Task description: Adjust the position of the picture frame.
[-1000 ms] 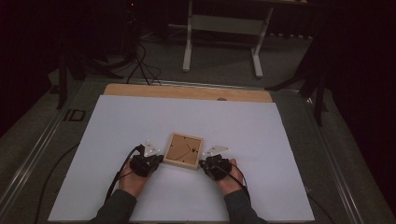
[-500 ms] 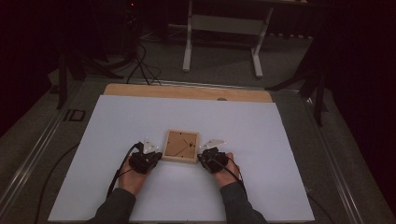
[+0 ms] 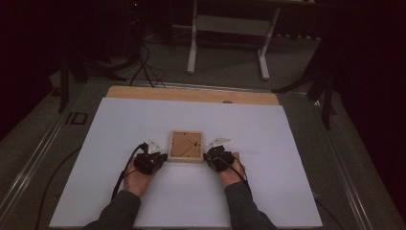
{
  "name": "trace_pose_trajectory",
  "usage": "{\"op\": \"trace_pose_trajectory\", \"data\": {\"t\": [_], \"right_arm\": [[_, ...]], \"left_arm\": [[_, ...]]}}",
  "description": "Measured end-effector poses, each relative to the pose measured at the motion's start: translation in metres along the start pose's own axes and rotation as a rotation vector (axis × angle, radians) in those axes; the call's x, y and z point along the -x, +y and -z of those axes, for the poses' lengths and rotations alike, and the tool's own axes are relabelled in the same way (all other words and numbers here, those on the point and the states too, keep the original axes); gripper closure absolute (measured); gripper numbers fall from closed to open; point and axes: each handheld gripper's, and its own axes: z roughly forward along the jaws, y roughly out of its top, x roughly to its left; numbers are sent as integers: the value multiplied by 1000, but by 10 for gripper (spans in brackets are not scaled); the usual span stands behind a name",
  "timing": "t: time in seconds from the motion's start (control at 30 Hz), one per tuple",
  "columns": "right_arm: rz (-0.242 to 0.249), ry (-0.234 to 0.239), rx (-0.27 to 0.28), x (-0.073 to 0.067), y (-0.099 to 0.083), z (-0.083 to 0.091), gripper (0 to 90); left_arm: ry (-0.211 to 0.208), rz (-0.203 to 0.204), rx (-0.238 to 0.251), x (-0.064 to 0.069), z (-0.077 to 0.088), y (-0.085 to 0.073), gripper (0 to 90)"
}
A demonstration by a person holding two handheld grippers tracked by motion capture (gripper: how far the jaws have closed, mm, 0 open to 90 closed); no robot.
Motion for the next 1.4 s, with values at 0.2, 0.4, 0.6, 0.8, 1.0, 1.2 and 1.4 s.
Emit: {"op": "trace_pose_trajectory", "data": {"t": [0.2, 0.4, 0.6, 0.8, 1.0, 1.2, 1.4], "right_arm": [[2, -1, -1, 2, 0, 0, 899], [2, -3, -2, 3, 0, 1, 899], [-5, 1, 3, 6, -1, 1, 899], [2, 5, 48, 10, 0, 5, 898], [51, -1, 95, 1, 1, 16, 898], [94, 4, 126, -11, 3, 21, 898], [101, 7, 146, -14, 2, 23, 898]], "left_arm": [[-3, 7, 5, -1, -4, 2, 900], [-9, -5, 0, 0, -3, 2, 900], [-13, -16, 0, 1, -3, 2, 897], [-10, 1, 16, -5, 2, 2, 796], [-26, 29, 52, -10, 12, 3, 698], [-36, 39, 86, -9, 21, 5, 609], [-47, 34, 113, -7, 26, 7, 578]]}}
